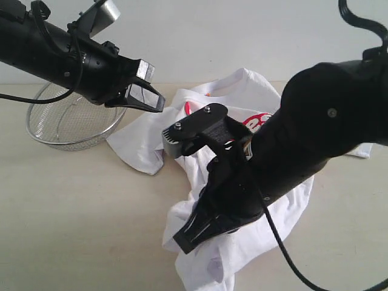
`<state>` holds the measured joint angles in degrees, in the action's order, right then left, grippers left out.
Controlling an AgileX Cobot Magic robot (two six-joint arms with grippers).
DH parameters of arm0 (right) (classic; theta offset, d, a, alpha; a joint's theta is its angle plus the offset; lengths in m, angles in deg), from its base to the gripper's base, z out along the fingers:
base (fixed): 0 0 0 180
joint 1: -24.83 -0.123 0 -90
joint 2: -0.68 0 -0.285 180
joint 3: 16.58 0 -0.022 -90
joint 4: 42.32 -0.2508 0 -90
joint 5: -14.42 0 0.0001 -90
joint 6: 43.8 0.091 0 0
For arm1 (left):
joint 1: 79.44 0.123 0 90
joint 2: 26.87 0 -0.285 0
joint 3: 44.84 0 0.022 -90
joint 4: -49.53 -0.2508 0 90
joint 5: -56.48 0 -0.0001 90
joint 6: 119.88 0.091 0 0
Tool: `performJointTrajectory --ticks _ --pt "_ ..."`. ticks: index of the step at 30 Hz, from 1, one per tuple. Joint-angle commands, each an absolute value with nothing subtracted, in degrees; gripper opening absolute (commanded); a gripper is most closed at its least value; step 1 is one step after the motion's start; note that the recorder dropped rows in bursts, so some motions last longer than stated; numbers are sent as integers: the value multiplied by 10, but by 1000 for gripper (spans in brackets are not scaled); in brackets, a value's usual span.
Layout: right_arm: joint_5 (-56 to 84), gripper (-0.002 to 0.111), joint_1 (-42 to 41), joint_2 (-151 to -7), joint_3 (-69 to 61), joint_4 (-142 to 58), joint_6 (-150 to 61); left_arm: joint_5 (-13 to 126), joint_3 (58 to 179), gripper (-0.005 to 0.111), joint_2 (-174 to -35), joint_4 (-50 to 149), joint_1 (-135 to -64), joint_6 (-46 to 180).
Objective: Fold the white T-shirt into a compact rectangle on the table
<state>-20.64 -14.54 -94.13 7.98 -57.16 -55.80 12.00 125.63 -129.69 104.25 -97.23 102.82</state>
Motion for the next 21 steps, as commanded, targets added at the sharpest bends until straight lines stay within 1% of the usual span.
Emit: performJointTrajectory --ticks 1,5,10,17,21 --pt "-257 0 -146 -915 80 -530 -505 114 1254 4 -1290 1041 -974 1034" --pt "-286 0 -146 -895 80 -493 -467 111 1254 4 -1290 1041 -974 1034" --pt "-379 0 -146 -889 81 -430 -428 100 1254 4 -1290 1041 -974 1034" --pt "-395 0 -146 -888 129 -423 -416 94 1254 4 -1290 1041 -974 1034" --pt "-412 0 -146 -888 153 -379 -381 93 1254 4 -1290 1040 -974 1034"
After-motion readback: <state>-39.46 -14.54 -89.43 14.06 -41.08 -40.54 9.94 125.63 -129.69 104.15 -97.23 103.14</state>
